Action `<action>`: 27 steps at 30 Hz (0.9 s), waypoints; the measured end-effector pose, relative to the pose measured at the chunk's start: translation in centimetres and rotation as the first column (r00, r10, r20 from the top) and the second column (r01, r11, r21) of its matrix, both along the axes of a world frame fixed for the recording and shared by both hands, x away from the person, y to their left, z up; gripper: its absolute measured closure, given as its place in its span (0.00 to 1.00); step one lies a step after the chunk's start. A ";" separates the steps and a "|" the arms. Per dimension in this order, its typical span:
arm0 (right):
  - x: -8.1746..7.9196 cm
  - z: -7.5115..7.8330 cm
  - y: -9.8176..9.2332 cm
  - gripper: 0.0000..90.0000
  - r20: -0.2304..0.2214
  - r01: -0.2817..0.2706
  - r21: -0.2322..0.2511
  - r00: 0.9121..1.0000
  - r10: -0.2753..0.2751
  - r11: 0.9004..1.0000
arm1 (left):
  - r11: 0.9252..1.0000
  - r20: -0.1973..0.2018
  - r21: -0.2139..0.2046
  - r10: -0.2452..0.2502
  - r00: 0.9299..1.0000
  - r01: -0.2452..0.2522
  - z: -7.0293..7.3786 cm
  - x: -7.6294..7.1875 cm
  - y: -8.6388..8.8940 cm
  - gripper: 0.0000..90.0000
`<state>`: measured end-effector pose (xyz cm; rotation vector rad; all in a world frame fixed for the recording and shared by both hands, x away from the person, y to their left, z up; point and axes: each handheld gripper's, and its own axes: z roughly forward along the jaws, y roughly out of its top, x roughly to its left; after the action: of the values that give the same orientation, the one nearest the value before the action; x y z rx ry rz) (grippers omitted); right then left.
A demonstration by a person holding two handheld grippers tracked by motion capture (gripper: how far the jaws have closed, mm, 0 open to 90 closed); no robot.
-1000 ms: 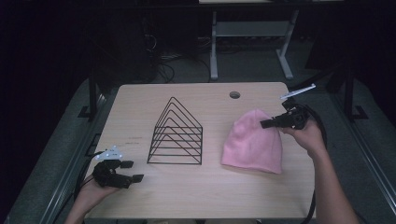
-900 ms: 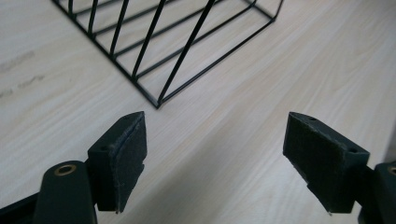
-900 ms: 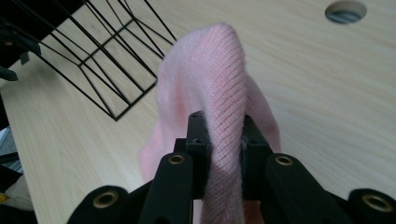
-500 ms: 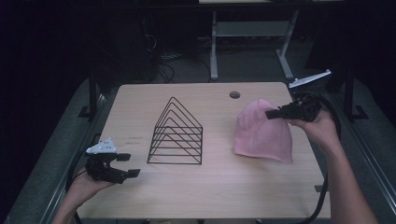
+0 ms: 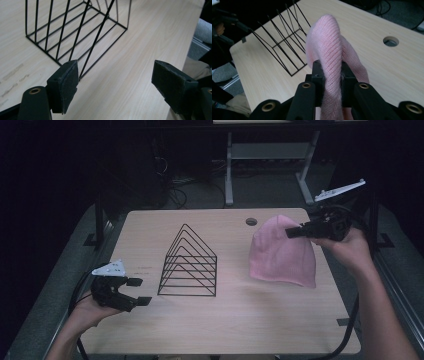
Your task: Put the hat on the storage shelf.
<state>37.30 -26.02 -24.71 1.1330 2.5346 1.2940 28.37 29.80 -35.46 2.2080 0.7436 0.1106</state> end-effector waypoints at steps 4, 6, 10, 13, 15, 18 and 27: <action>-0.4 2.0 0.6 0.87 0.025 -0.014 0.008 1.000 0.014 1.000 | 1.000 0.019 0.020 -0.025 1.000 0.024 1.8 0.3 -0.4 0.24; -0.5 2.8 1.0 0.87 0.034 -0.022 0.006 0.999 0.022 1.000 | 0.999 0.020 0.019 -0.027 0.999 0.026 2.0 0.4 -0.5 0.24; -0.7 4.4 1.7 0.87 0.056 -0.042 0.011 0.998 0.042 0.999 | 0.998 0.029 0.032 -0.053 0.998 0.053 3.5 0.9 -1.2 0.24; -0.7 5.5 2.5 0.87 0.070 -0.060 0.013 0.996 0.059 0.998 | 0.997 0.031 0.027 -0.071 0.997 0.071 4.3 1.2 -1.7 0.24; -0.8 6.1 3.1 0.87 0.076 -0.074 0.006 0.994 0.073 0.997 | 0.997 0.032 0.026 -0.080 0.996 0.079 4.7 1.4 -2.0 0.24; -0.9 7.0 4.1 0.87 0.100 -0.099 -0.001 0.990 0.098 0.995 | 0.995 0.035 0.029 -0.098 0.995 0.097 5.4 1.6 -2.5 0.24; -1.0 9.0 6.7 0.87 0.124 -0.156 -0.001 0.980 0.155 0.988 | 0.990 0.039 0.014 -0.140 0.989 0.139 6.8 2.2 -3.9 0.24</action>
<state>36.25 -19.36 -15.70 0.8404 2.5716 1.3645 30.55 25.89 -28.66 2.2542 0.5664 0.0880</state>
